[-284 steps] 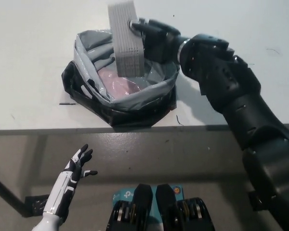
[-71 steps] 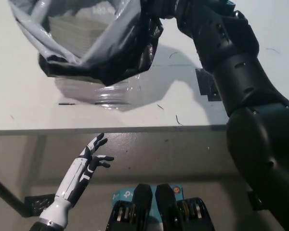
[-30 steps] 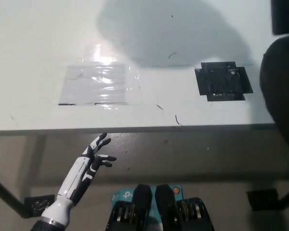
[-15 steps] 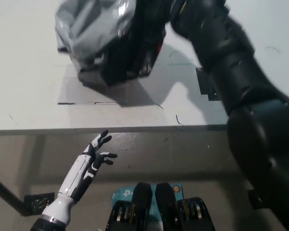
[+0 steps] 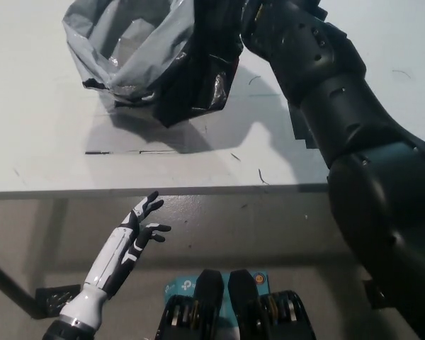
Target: Use the right hand to pick up a small rectangular container and put it into a plastic bag and lift the bag
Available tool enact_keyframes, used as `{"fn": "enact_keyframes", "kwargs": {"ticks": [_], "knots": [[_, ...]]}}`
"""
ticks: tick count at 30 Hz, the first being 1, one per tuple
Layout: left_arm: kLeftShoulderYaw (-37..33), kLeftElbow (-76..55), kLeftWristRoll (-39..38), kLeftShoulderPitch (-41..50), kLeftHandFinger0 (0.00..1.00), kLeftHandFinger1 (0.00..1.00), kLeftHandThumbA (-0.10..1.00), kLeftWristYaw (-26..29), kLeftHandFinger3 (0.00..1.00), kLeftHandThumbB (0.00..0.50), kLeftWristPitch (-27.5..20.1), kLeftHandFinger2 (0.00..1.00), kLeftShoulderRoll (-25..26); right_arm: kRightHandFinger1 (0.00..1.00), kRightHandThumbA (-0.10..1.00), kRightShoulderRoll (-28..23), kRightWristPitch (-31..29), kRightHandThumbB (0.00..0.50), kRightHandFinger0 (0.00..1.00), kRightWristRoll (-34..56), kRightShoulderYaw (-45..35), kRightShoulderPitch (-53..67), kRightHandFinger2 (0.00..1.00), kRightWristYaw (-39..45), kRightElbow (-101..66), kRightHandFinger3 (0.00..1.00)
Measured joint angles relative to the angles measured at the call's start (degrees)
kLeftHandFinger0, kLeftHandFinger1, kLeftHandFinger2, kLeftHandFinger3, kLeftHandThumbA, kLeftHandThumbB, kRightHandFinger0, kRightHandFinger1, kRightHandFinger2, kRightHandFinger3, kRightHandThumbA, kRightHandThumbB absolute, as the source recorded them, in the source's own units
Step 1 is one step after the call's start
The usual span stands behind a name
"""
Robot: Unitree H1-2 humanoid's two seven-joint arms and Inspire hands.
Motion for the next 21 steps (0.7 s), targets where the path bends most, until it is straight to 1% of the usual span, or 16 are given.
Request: {"fn": "enact_keyframes", "kwargs": {"ticks": [1,2,5,6,7,8,9,11,12,13,14,15,17,18,19,21], "knots": [[-0.04,0.0,0.0,-0.03,0.67,0.71,1.0,0.0,1.0,0.058,0.0,0.95,0.0,0.0,-0.1,0.16,-0.03,0.095,0.0,-0.03,-0.73,0.0,0.58,0.14,0.01,0.93],[-0.05,0.0,0.0,-0.06,0.67,0.72,1.0,0.0,1.0,0.057,0.0,0.95,0.0,0.0,-0.1,0.23,-0.04,0.098,0.0,-0.03,-1.0,0.0,0.59,0.19,0.02,1.0],[-0.11,-0.01,0.01,-0.22,0.68,0.72,1.0,0.0,1.0,0.054,0.0,0.95,0.01,0.0,-0.1,0.66,-0.06,0.094,0.0,-0.08,-2.41,0.0,0.58,0.26,0.02,0.65],[-0.12,-0.01,0.0,-0.24,0.68,0.72,1.0,0.0,1.0,0.054,0.0,0.95,0.01,0.0,-0.1,0.68,-0.07,0.094,0.0,-0.1,-2.45,0.0,0.58,0.26,0.02,0.65],[-0.18,-0.01,0.01,-0.42,0.68,0.72,1.0,0.0,1.0,0.054,0.01,0.95,0.02,0.0,-0.1,0.99,-0.12,0.087,0.0,-0.14,-3.13,0.01,0.58,0.42,0.04,0.71],[-0.22,-0.01,0.02,-0.5,0.68,0.72,1.0,-0.01,1.0,0.061,0.01,0.94,0.03,0.0,-0.1,1.2,-0.15,0.076,0.0,-0.13,-3.82,0.01,0.59,0.51,0.07,0.87],[-0.3,-0.01,0.04,-0.59,0.69,0.72,1.0,-0.01,1.0,0.062,0.01,0.94,0.04,0.0,-0.1,1.43,-0.18,0.075,0.0,-0.12,-4.51,0.03,0.59,0.63,0.1,0.86],[-0.4,-0.05,0.09,-0.64,0.69,0.72,1.0,-0.01,1.0,0.062,0.02,0.94,0.04,0.01,-0.1,1.73,-0.19,0.065,0.0,-0.09,-5.52,0.12,0.61,1.02,0.1,0.57],[-0.47,-0.05,0.13,-0.65,0.69,0.72,1.0,-0.01,1.0,0.062,0.03,0.94,0.04,0.02,-0.1,1.92,-0.21,0.065,0.0,-0.06,-6.1,0.18,0.62,1.23,0.11,0.54],[-0.5,-0.05,0.14,-0.65,0.69,0.72,1.0,-0.01,1.0,0.063,0.03,0.95,0.04,0.02,-0.1,2.05,-0.24,0.062,0.0,-0.04,-6.54,0.22,0.63,1.4,0.16,0.58],[-0.55,-0.05,0.16,-0.67,0.69,0.72,1.0,-0.01,1.0,0.063,0.04,0.95,0.05,0.02,-0.1,2.34,-0.34,0.062,0.0,-0.01,-7.34,0.27,0.63,1.66,0.27,0.58],[-0.58,-0.05,0.16,-0.7,0.69,0.72,1.0,-0.02,1.0,0.061,0.06,0.94,0.05,0.04,-0.1,2.47,-0.41,0.049,0.0,-0.01,-7.63,0.29,0.63,1.76,0.32,0.53],[-0.63,-0.05,0.16,-0.77,0.69,0.72,1.0,-0.02,1.0,0.055,0.07,0.94,0.05,0.05,-0.1,2.85,-0.6,0.033,0.0,-0.01,-8.38,0.38,0.6,1.9,0.52,0.52],[-0.67,-0.05,0.16,-0.82,0.7,0.72,1.0,-0.02,1.0,0.06,0.07,0.93,0.05,0.05,-0.07,3.11,-0.78,0.047,0.0,-0.02,-8.93,0.48,0.6,1.92,0.82,0.5],[-0.73,-0.05,0.17,-0.87,0.71,0.72,1.0,-0.02,1.0,0.059,0.07,0.92,0.05,0.04,-0.07,3.25,-1.05,0.071,0.0,-0.02,-9.4,0.56,0.6,1.96,1.26,0.56],[-0.81,-0.05,0.19,-0.97,0.72,0.72,1.0,-0.02,1.0,0.063,0.07,0.91,0.07,0.04,-0.07,3.37,-1.45,0.066,0.0,0.01,-10.41,0.95,0.59,1.97,2.14,0.67]]}}
